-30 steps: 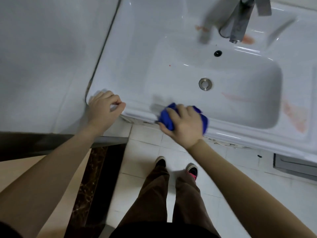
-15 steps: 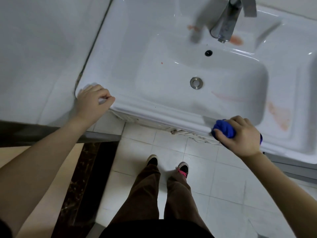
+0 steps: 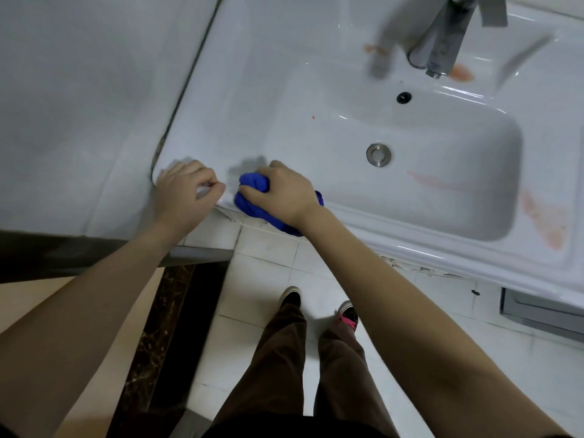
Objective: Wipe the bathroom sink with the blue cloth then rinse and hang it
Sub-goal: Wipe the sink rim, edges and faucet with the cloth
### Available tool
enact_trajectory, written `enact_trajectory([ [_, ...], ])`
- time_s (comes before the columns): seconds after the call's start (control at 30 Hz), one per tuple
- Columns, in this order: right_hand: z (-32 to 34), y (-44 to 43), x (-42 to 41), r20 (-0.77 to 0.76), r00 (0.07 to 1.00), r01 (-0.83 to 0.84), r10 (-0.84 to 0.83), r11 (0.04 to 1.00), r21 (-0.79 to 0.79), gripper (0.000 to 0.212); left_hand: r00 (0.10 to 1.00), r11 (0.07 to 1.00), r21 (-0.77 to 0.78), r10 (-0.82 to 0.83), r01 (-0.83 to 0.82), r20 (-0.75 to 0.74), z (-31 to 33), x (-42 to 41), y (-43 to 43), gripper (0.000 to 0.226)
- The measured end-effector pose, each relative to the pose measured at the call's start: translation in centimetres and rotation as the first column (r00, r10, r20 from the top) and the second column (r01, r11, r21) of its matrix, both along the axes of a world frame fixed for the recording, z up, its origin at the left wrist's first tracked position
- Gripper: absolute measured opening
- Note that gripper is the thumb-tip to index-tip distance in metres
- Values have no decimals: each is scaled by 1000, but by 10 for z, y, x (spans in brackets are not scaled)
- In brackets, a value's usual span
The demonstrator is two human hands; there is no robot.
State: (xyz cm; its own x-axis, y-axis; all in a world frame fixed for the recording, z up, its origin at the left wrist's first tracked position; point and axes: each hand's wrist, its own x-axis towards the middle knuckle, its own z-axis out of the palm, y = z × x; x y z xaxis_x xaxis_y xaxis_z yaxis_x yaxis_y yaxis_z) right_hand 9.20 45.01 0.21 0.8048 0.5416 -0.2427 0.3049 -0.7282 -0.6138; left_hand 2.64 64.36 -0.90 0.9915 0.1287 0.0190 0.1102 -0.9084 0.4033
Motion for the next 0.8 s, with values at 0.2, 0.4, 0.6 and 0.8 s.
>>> enact_trajectory([
  [0.2, -3, -105, -5, -18, 992, 126, -128, 989, -77, 28, 1000, 1000, -12, -8, 8, -2, 3, -2, -1, 20],
  [0.4, 4, -212, -18, 0, 959, 281, -285, 947, -152, 28, 996, 999, -45, -17, 14, -88, 5, 0, 4, 17],
  [0.6, 3, -216, -22, 33, 955, 296, -295, 943, -148, 28, 997, 988, -133, -72, 74, 19, 29, 12, -96, 25],
  [0.8, -3, -217, -22, 111, 949, 309, -296, 943, -122, 27, 966, 965, -65, -252, 256, 64, 0, -5, -218, 18],
])
